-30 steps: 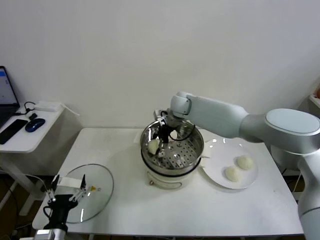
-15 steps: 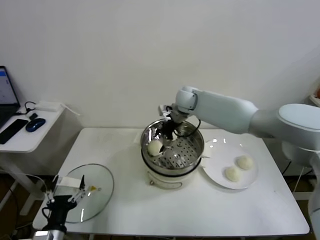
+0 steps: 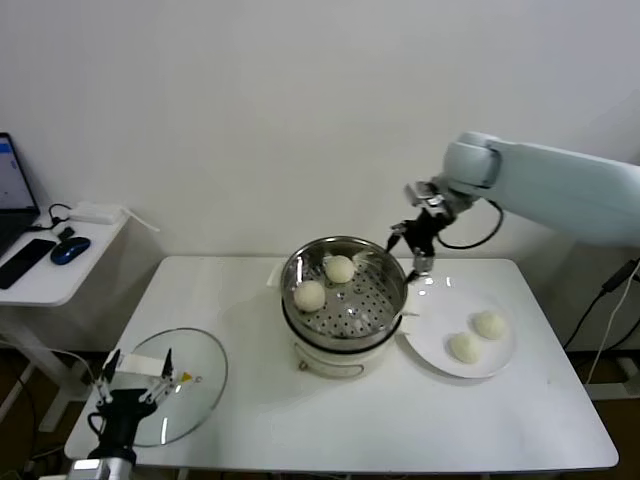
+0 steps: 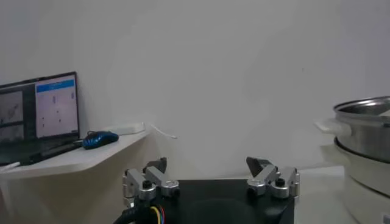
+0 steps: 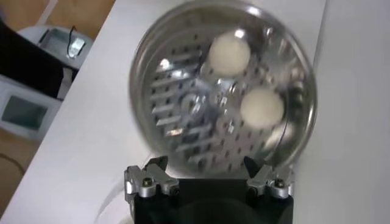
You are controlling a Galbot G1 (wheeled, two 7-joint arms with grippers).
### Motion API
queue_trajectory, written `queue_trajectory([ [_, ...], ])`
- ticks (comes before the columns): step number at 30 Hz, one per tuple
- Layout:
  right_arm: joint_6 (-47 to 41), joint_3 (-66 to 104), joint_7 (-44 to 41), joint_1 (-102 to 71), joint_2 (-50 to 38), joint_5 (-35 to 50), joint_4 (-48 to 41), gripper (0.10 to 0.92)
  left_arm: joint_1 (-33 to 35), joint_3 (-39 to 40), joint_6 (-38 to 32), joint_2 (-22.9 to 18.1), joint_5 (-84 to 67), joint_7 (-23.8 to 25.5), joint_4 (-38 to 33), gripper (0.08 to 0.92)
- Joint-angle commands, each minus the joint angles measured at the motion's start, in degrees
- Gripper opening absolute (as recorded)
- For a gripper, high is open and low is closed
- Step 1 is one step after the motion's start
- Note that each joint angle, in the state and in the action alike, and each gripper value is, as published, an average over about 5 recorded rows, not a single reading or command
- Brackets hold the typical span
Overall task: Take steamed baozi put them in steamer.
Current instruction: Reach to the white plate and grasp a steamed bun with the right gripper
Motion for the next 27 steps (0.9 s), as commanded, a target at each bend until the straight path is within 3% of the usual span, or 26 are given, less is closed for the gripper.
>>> queue_trajectory([
  [1, 6.71, 3.66, -1.97, -5.22, -15.67, -17.0, 2.82, 0.823, 0.75, -0.35, -0.13, 0.43, -0.59, 0.01, -0.11, 0.823],
  [9, 7.35, 18.42, -1.73, -23.83, -17.32, -26.16, -1.4, 0.823, 1.68, -1.01, -0.1, 0.92, -1.17, -0.04, -0.41, 0.823],
  [27, 6.11, 27.85, 0.35, -38.55, -8.87, -31.3, -9.23, 0.823, 1.8, -1.82, -0.01, 0.62, -1.14, -0.08, 0.32, 0.823],
])
